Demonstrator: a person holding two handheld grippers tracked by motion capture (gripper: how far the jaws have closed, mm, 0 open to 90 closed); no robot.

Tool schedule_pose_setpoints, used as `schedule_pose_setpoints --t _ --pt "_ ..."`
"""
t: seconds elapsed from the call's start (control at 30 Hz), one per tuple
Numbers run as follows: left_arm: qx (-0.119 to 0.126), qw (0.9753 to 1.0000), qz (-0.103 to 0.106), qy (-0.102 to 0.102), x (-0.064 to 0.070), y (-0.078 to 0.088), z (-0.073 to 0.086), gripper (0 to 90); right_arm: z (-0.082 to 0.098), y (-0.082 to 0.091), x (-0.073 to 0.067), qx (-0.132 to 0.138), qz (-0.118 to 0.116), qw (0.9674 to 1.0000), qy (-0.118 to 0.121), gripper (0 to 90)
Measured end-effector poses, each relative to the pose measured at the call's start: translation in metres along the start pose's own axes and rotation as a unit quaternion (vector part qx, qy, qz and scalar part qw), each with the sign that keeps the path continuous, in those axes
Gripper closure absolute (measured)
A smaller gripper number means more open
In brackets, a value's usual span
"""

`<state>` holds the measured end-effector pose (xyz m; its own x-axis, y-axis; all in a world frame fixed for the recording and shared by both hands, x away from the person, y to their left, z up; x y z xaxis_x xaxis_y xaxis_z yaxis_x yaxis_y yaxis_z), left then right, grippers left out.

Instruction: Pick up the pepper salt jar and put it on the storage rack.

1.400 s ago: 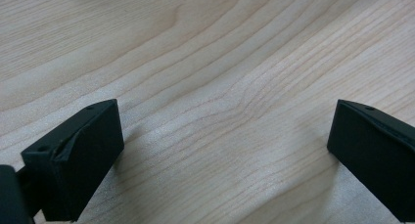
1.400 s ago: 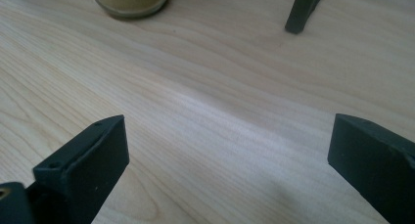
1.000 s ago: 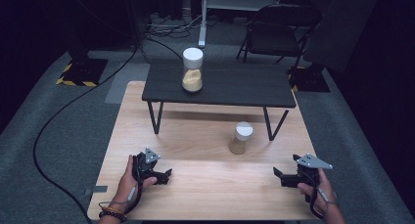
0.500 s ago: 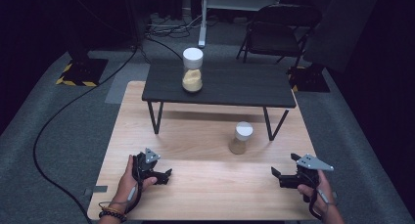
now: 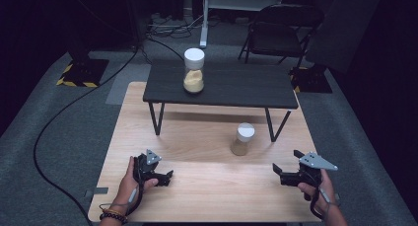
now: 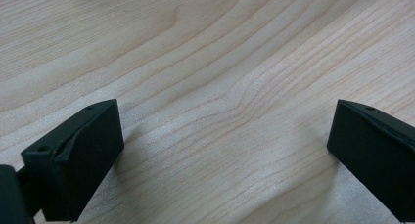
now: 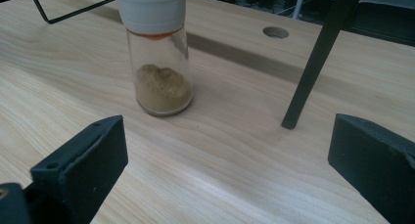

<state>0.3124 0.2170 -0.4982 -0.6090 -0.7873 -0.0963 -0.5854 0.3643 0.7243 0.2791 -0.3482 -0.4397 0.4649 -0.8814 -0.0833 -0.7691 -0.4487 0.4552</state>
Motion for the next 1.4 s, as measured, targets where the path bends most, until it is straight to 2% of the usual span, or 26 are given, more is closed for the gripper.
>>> schedule_pose_setpoints --t 0.03,0.1,0.5,0.8,0.93,1.0,1.4 --pt "0.0 1.0 0.0 0.0 0.0 0.0 0.0 0.4 -0.002 0.0 -0.001 0.003 0.003 1.0 -0.001 1.1" --pt "0.0 1.0 0.0 0.0 0.0 0.0 0.0 0.4 -0.005 -0.001 -0.001 0.006 -0.006 0.9999 -0.005 1.0" --pt "0.0 1.0 0.001 -0.001 0.0 0.0 0.0 0.4 -0.012 -0.023 -0.01 -0.005 -0.02 0.9998 0.001 1.0" --pt "0.0 1.0 0.002 -0.002 -0.001 0.0 0.0 0.4 -0.017 -0.047 -0.016 -0.014 -0.031 0.9994 0.002 1.1" --pt "0.0 1.0 0.001 -0.002 -0.001 0.0 0.0 0.4 -0.017 -0.058 -0.016 -0.015 -0.048 0.9986 -0.017 1.5" --pt "0.0 1.0 0.002 -0.002 -0.001 0.0 0.0 0.4 -0.016 -0.063 -0.017 -0.014 -0.054 0.9983 -0.019 1.5" --pt "-0.001 1.0 0.002 -0.002 -0.001 0.0 0.0 0.4 -0.019 -0.092 -0.024 -0.03 -0.058 0.9977 -0.016 1.6"
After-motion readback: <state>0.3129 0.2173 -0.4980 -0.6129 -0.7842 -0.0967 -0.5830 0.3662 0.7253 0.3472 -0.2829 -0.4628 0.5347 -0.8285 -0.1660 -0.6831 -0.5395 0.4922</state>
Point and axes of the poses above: each handheld gripper's, and its own axes: y roughly backward along the jaws, z roughly out of its underside, x roughly to its right, the point moved 7 cm from there along -y, roughly forward along the jaws, and after that the axes turned 9 degrees about -y, right-handed, at the moved point
